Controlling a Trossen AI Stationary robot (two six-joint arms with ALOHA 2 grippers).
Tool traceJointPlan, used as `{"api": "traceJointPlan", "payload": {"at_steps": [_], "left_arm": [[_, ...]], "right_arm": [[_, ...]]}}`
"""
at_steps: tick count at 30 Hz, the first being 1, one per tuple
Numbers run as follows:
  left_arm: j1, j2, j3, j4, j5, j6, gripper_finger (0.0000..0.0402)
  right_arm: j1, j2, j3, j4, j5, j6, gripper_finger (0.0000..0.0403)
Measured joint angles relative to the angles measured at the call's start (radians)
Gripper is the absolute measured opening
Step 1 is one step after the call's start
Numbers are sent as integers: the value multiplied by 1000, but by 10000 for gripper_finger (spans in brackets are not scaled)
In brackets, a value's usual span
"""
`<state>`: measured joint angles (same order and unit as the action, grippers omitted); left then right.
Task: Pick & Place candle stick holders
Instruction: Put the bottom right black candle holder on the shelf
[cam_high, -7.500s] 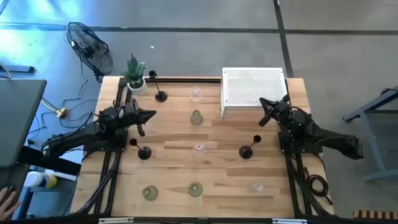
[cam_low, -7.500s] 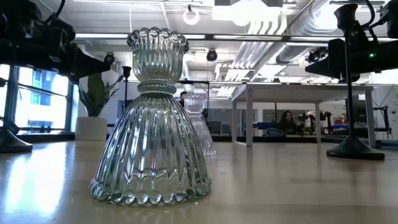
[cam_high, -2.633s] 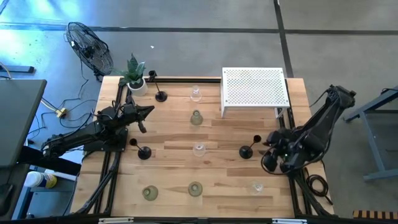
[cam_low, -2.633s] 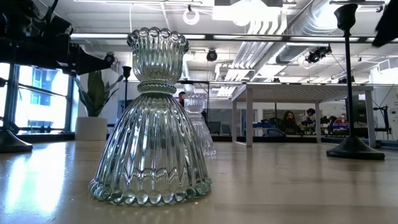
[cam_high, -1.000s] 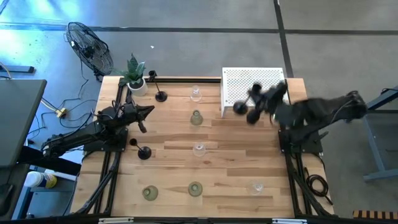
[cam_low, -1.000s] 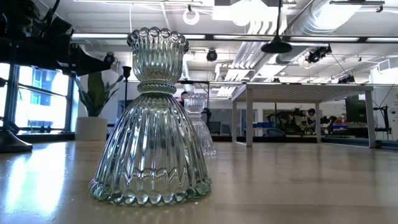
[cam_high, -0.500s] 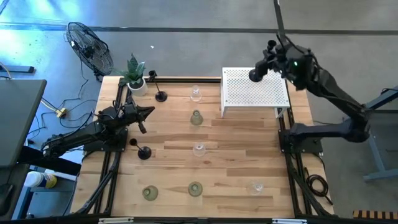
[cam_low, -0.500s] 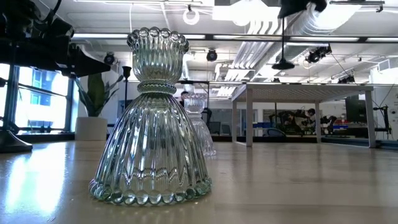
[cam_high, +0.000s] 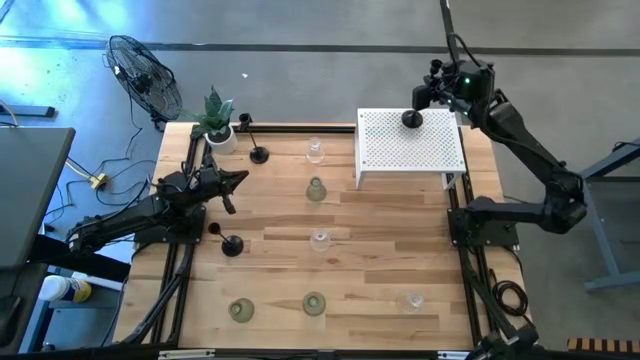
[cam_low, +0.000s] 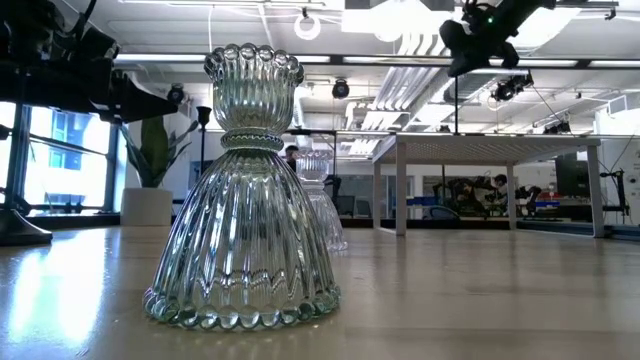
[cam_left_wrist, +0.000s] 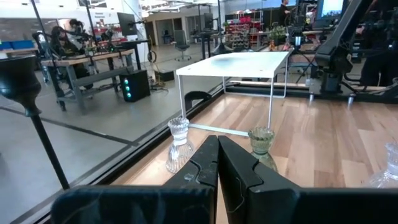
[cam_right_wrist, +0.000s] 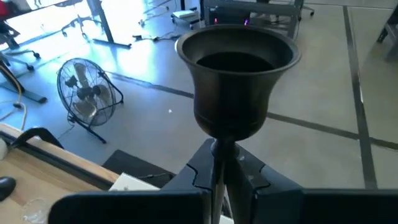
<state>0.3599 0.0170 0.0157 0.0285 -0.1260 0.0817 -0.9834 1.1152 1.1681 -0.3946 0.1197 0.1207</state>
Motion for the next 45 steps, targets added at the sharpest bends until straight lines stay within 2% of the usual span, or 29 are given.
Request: {"api": "traceJointPlan", "payload": {"at_steps": [7,15,36,39,45], "left_arm": [[0,0,0,4,0,9,1],[0,0,0,29,0,20,1],[0,0,0,25,1,20,1],[0,0,0,25,1,20,1],[0,0,0,25,4,19,1]], "right_arm": [[-38,6,-47,80,-53,-8,10],[-40,25,-55,122,-59,-32,11],[-39,47,-52,107,-44,-43,14],[-39,39,-53,101,-40,-43,32],[-37,25,-54,96,-18,-42,104]]}}
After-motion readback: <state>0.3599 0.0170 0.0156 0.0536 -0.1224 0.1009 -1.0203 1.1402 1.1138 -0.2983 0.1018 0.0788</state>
